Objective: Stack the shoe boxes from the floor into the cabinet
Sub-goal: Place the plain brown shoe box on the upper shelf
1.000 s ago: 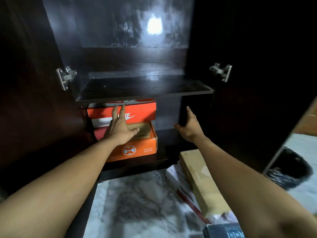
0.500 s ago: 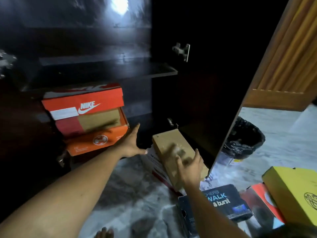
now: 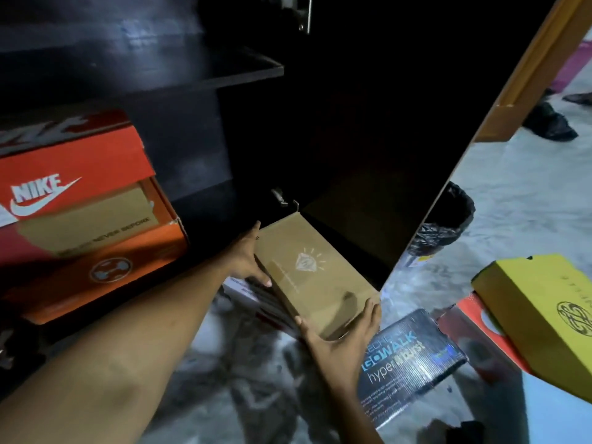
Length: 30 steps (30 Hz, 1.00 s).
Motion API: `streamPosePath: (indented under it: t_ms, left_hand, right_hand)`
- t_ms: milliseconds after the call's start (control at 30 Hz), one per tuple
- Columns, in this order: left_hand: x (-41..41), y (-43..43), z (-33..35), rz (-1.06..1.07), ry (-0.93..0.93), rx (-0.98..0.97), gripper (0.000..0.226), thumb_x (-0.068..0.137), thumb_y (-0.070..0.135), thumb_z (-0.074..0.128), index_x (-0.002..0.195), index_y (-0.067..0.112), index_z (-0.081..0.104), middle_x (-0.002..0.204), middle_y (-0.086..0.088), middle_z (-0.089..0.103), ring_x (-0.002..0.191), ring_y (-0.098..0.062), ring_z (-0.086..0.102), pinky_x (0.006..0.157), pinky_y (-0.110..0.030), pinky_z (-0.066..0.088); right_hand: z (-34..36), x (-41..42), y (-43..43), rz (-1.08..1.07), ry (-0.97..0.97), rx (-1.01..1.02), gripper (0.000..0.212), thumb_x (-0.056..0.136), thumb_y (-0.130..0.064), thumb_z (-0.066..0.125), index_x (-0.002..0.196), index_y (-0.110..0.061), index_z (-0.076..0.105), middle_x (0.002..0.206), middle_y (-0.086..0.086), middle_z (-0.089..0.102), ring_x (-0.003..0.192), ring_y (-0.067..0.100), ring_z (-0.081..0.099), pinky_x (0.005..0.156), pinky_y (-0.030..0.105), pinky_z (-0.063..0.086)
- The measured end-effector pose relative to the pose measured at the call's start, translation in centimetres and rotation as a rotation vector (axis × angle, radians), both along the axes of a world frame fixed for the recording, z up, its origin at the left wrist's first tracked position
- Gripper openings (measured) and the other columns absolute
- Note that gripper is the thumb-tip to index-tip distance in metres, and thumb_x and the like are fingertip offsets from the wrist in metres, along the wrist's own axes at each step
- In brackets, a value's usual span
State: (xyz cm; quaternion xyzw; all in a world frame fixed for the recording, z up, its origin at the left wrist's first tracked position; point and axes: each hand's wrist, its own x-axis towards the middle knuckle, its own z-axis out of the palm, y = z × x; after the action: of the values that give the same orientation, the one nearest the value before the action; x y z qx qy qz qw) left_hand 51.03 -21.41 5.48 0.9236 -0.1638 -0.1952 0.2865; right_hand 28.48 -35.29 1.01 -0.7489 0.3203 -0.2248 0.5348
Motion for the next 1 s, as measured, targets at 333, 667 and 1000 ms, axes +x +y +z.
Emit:
streamPosePath:
  t_ms: [333, 667, 1000]
  left_hand:
    - [-3.5, 2.1, 1.1, 0.098, -0.088, 0.003, 0.165, 0.023, 0.052, 0.098, 0.158, 0.023, 0.007, 0.155, -0.015, 0.022, 0.142, -0.031, 0.029, 0.115, -0.037, 0.033]
    - [-7.3, 6.4, 16.5, 0.204, -0.341, -0.289, 0.173, 0.005, 0.067, 0.089, 0.155, 0.013, 0.022, 0.150, -0.013, 0.033, 0.143, -0.025, 0.028, 0.119, -0.037, 0.027]
    - [-7.2, 12.6, 31.6, 0.230, -0.625, -0.408, 0.126, 0.032, 0.040, 0.101, 0.142, 0.016, 0.046, 0.117, 0.002, 0.033, 0.118, -0.018, 0.043, 0.105, -0.029, 0.036]
  right_hand:
    - [0.0, -1.4, -1.2, 0.103, -0.008, 0.157, 0.148, 0.048, -0.048, 0.097, 0.158, -0.028, 0.000, 0.164, -0.010, 0.015, 0.149, 0.011, 0.021, 0.123, 0.032, 0.022]
    - [14.4, -2.5, -2.1, 0.251, -0.312, -0.020, 0.116, 0.054, -0.047, 0.097, 0.147, -0.034, 0.029, 0.135, -0.013, 0.059, 0.123, 0.009, 0.059, 0.105, 0.043, 0.050]
    - [28.5, 0.6, 1.6, 0.375, -0.489, -0.174, 0.105, 0.056, -0.050, 0.095, 0.141, -0.040, 0.034, 0.130, -0.015, 0.061, 0.117, 0.005, 0.062, 0.100, 0.038, 0.053]
